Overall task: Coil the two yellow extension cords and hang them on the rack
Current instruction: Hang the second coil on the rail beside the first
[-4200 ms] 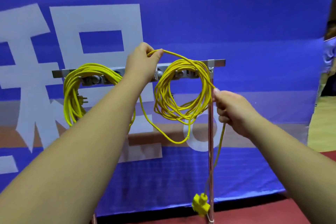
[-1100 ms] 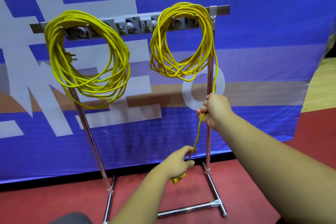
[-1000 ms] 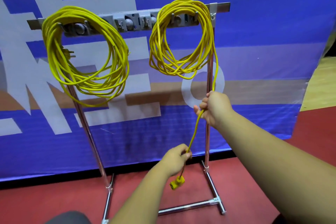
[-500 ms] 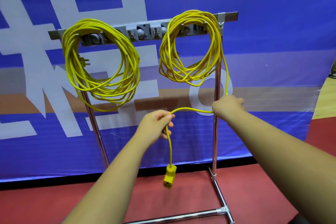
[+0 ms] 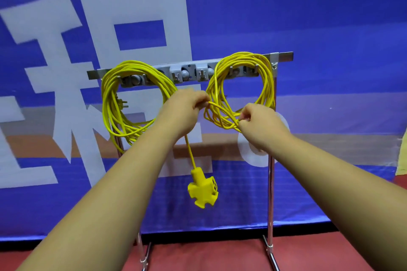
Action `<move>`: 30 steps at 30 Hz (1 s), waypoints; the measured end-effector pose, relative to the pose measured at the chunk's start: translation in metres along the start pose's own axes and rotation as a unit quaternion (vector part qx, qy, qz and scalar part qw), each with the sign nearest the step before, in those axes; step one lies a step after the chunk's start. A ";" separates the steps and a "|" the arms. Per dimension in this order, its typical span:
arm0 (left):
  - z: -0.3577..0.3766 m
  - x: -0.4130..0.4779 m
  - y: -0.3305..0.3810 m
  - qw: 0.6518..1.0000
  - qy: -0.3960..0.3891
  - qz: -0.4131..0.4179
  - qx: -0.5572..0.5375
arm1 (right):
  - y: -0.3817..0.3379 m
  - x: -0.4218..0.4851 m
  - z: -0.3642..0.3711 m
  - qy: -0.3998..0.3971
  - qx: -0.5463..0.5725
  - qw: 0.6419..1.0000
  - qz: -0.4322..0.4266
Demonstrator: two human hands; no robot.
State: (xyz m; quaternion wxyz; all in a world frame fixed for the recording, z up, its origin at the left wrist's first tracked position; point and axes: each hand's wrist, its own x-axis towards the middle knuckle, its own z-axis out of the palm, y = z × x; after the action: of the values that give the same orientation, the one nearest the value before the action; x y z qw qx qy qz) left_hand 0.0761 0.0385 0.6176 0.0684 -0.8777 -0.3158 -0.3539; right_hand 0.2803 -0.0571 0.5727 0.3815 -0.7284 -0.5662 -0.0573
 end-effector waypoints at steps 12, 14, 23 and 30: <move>-0.087 0.019 0.017 0.981 -0.056 -0.046 -0.180 | -0.030 0.048 -0.036 -0.074 0.085 0.983 -0.148; -0.099 0.018 0.018 0.962 -0.080 -0.061 -0.256 | -0.034 0.056 -0.040 -0.088 0.088 0.979 -0.164; -0.105 0.020 0.030 0.907 -0.072 -0.128 -0.395 | -0.054 0.062 -0.026 -0.167 0.054 0.966 -0.189; -0.105 0.026 0.034 0.912 -0.002 -0.145 -0.384 | -0.060 0.062 -0.027 -0.174 0.227 0.949 -0.136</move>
State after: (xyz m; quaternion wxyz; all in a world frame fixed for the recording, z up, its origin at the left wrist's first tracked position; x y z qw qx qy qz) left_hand 0.0497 -0.0114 0.7161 -0.3264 -0.7815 -0.2794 -0.4525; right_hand 0.2589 -0.0213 0.6528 0.4209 -0.5372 -0.7156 0.1489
